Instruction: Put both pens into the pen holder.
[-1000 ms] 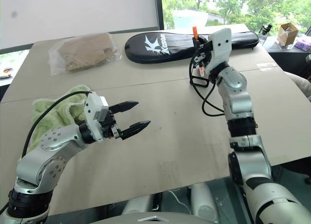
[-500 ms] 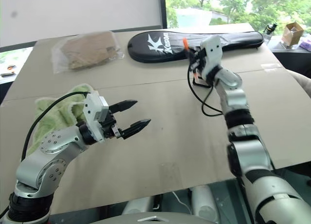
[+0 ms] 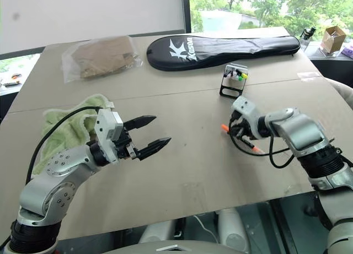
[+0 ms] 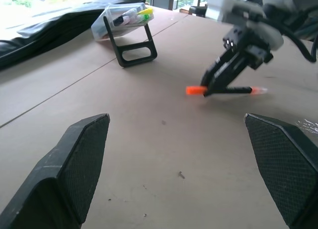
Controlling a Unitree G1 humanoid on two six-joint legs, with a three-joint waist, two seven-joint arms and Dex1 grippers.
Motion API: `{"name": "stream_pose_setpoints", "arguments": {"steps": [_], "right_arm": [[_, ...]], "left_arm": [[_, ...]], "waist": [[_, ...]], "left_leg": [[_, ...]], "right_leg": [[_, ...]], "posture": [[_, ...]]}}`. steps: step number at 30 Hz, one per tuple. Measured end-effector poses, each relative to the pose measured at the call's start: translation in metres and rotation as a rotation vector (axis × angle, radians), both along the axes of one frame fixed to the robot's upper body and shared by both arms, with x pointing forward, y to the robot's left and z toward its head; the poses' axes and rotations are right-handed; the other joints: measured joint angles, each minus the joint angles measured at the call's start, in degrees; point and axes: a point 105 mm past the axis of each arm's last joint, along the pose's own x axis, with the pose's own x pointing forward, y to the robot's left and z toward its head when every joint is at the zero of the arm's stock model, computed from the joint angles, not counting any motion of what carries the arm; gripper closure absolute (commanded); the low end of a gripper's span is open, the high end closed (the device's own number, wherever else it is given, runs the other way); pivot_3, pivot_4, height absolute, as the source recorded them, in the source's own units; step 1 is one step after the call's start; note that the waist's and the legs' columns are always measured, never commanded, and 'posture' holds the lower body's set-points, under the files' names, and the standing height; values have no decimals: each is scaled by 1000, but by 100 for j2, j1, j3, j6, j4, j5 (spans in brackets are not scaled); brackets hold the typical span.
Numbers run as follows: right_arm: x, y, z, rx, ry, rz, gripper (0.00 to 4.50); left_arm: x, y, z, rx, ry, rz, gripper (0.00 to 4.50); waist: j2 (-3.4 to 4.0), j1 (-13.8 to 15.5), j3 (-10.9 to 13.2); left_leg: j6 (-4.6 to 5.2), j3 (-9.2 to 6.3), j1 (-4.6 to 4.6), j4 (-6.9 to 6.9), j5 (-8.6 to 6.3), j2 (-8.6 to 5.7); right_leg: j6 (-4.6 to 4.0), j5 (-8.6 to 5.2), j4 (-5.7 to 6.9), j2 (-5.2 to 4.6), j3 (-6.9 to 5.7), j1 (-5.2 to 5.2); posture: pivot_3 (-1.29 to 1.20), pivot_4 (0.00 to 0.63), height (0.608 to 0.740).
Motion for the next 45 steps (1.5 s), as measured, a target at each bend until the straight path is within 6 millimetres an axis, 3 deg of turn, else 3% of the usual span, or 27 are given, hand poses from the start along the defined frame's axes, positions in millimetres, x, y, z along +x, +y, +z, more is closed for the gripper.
{"name": "stream_pose_setpoints", "arguments": {"steps": [6,13,16,22,23,30,34,37,40,43,45], "right_arm": [[-4,7,-6,-69,8,78,775],[5,5,3,-240,86,15,775],[9,8,7,-241,137,-30,1479],[18,10,11,-263,216,-119,4330],[19,11,11,-273,220,-117,4464],[21,14,10,-321,203,-99,4464],[27,13,14,-177,141,-86,4464],[39,18,51,4,-29,-67,4464],[47,31,117,250,-313,-65,4464],[52,42,144,460,-419,-105,4464],[61,47,164,703,-530,-142,4464]], "left_arm": [[1,-3,-3,2,9,-14,0],[-11,-6,-6,28,20,-97,0],[-16,-7,-6,52,19,-143,0],[-20,-8,-8,58,15,-167,0],[-20,-8,-8,59,16,-167,0],[-21,-8,-10,60,7,-160,0],[-22,-6,-16,51,22,-128,0],[-23,-3,-20,48,31,-95,0],[-24,-3,-21,33,34,-76,0],[-24,-3,-22,29,33,-66,0],[-22,-3,-20,28,6,-64,0]], "waist": [[-41,-2,-25],[-44,47,-28],[-44,38,-28],[-41,30,-26],[-41,26,-26],[-48,16,-32],[-45,1,-27],[-18,-8,-9],[-17,8,-8],[-19,15,-9],[-14,15,-7]], "left_leg": [[1,-3,23,17,0,7],[1,-12,11,20,0,2],[2,-12,6,16,0,2],[2,-18,0,8,-1,2],[2,-19,2,7,-1,3],[2,-20,9,8,-1,4],[2,-11,4,9,-1,3],[2,-7,-6,7,-1,3],[1,-14,-13,-2,-1,6],[1,-15,-16,-4,-1,9],[1,-6,-17,-4,-1,7]], "right_leg": [[2,-1,1,-1,0,28],[-5,3,2,-9,-9,22],[-23,14,-4,-9,-10,18],[-24,13,-7,-8,-17,10],[-24,13,-6,-7,-18,10],[-22,12,-3,-7,-20,16],[-19,12,-3,-7,-11,11],[-14,17,4,-6,-7,-6],[1,28,6,2,-12,-17],[0,29,6,2,-13,-19],[0,30,2,0,-5,-20]], "posture": [[0,150,740],[0,150,740],[0,150,740],[0,150,740],[0,150,740],[0,150,740],[0,150,740],[0,150,740],[0,150,740],[0,150,740],[0,150,740]]}}
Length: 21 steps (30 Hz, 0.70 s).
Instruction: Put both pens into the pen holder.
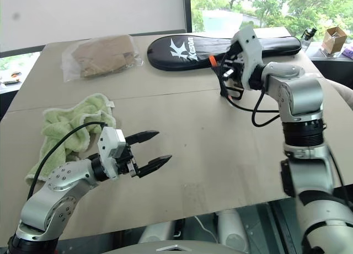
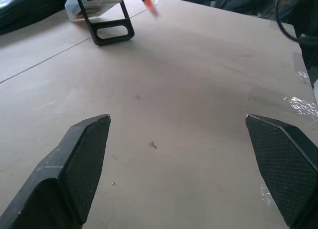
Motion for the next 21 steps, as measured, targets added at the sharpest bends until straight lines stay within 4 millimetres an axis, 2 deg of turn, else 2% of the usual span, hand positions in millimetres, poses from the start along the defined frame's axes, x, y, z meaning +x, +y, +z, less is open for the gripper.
{"name": "stream_pose_setpoints", "arguments": {"steps": [3,6,12,21], "right_arm": [[18,-12,13,116,-139,-142,4464],[27,-21,17,215,-246,-206,4464],[41,-31,-2,189,-371,-293,4464],[48,-37,-15,113,-468,-349,4464]], "left_arm": [[9,3,6,0,-39,6,0],[16,6,7,-3,-44,14,0],[20,5,12,-5,-65,8,0],[22,5,13,-8,-68,34,0]], "waist": [[0,28,0],[0,4,0],[3,-44,2],[5,-139,3]], "left_leg": [[1,-1,-1,5,1,-9],[0,6,3,4,1,-11],[-2,9,3,-9,2,-6],[-1,9,4,-13,2,-5]], "right_leg": [[0,0,-1,-6,0,3],[0,0,0,-5,5,2],[-2,1,5,-4,9,-7],[-3,1,6,-6,15,-7]], "posture": [[0,150,740],[0,150,740],[0,150,740],[0,150,740]]}}
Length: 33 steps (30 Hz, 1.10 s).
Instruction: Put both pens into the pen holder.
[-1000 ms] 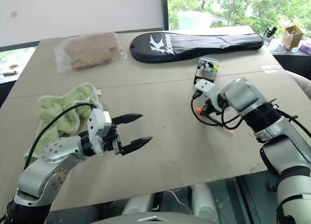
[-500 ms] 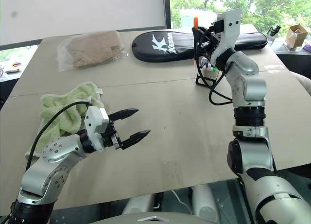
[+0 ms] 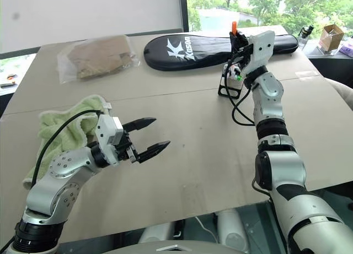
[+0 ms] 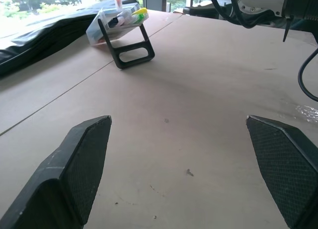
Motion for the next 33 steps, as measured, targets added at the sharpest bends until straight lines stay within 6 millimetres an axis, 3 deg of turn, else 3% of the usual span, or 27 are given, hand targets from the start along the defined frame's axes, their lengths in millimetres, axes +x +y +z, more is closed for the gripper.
{"name": "stream_pose_setpoints", "arguments": {"steps": [9,12,28,29,30,33], "right_arm": [[-6,15,-11,-94,-72,9,4464],[-10,21,-27,-180,-80,15,4464],[-14,18,-39,-273,-114,-22,4464],[-14,17,-40,-273,-111,-23,3599],[-14,17,-41,-273,-108,-23,3405],[-14,11,-59,-274,-48,-35,1986]], "left_arm": [[2,-1,3,-1,-6,22,0],[1,-2,5,0,-12,18,0],[1,-5,9,3,-25,9,0],[1,-5,9,3,-27,8,0],[2,-5,10,3,-29,8,0],[2,-5,10,2,-30,6,0]], "waist": [[0,-7,0],[0,1,0],[-1,5,-1],[-2,5,-1],[-2,5,-1],[-1,2,-1]], "left_leg": [[0,0,7,0,0,0],[-1,-2,5,0,0,-1],[-2,-6,17,3,1,-3],[-2,-8,21,3,1,-3],[-1,-8,22,3,1,-3],[-1,-8,21,3,1,-3]], "right_leg": [[-1,0,5,1,3,3],[-1,0,4,0,3,3],[-2,0,4,0,4,20],[-3,-1,3,0,2,25],[-5,-2,3,0,2,27],[-7,-3,3,0,3,27]], "posture": [[0,150,740],[0,150,740],[0,150,740],[0,150,740],[0,150,740],[0,150,740]]}}
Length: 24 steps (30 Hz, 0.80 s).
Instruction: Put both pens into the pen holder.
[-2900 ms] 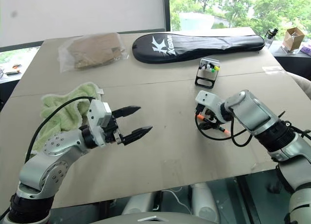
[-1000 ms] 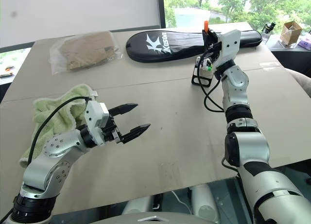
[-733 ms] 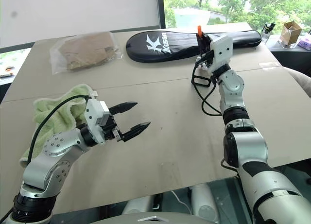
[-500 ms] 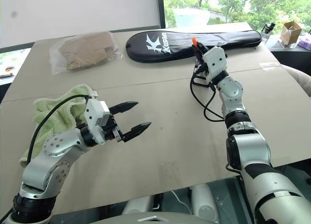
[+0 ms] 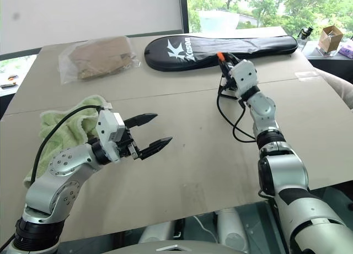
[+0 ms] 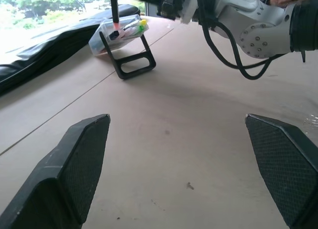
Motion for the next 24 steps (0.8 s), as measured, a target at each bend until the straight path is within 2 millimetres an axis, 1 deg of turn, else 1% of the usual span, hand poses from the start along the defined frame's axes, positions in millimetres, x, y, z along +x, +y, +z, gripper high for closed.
{"name": "stream_pose_setpoints", "arguments": {"steps": [1,2,3,4,5,13,16,18,22,24], "right_arm": [[0,-1,-5,1,15,-4,1463],[0,-2,-7,2,21,-6,1274],[0,-3,-6,9,21,-12,394],[0,-4,-4,17,17,-18,267],[1,-5,-4,20,17,-20,36],[3,-10,7,84,38,-48,36],[-12,-12,6,120,86,49,36],[-25,-15,1,103,145,100,36],[-63,-35,-11,62,311,124,36],[-72,-42,-15,63,366,106,36]], "left_arm": [[0,0,0,0,0,0,0],[0,0,0,0,0,0,0],[0,0,0,-1,-1,-1,0],[0,0,0,-1,-1,-2,0],[0,0,0,-1,-1,-2,0],[0,-2,1,-5,-3,-7,0],[1,-2,2,-10,-5,-5,0],[2,-2,2,-25,-3,3,0],[6,3,3,-51,9,59,0],[8,6,4,-63,6,83,0]], "waist": [[1,-5,0],[1,-8,1],[1,-20,1],[1,-23,1],[1,-23,1],[1,-5,1],[2,39,1],[4,57,2],[6,149,3],[6,151,3]], "left_leg": [[0,1,0,0,0,0],[0,1,0,0,0,0],[0,4,1,0,0,1],[0,3,2,0,0,2],[0,2,2,0,0,2],[0,-1,0,0,0,1],[1,-14,-6,0,-1,3],[2,-11,-9,0,-1,3],[4,-11,-8,1,-2,2],[4,-4,-6,3,-2,2]], "right_leg": [[1,0,0,0,1,-1],[1,0,0,0,1,-1],[3,2,0,1,3,-1],[4,2,0,2,3,-1],[4,2,1,2,2,-1],[5,3,0,1,0,-1],[6,2,-1,-1,-11,-1],[6,3,-2,-3,-11,-3],[7,1,-2,-5,-13,-2],[1,-4,-4,-2,-10,-2]], "posture": [[0,150,740],[0,150,740],[0,150,740],[0,150,740],[0,150,740],[0,150,740],[0,150,740],[0,150,740],[0,150,740],[0,150,740]]}}
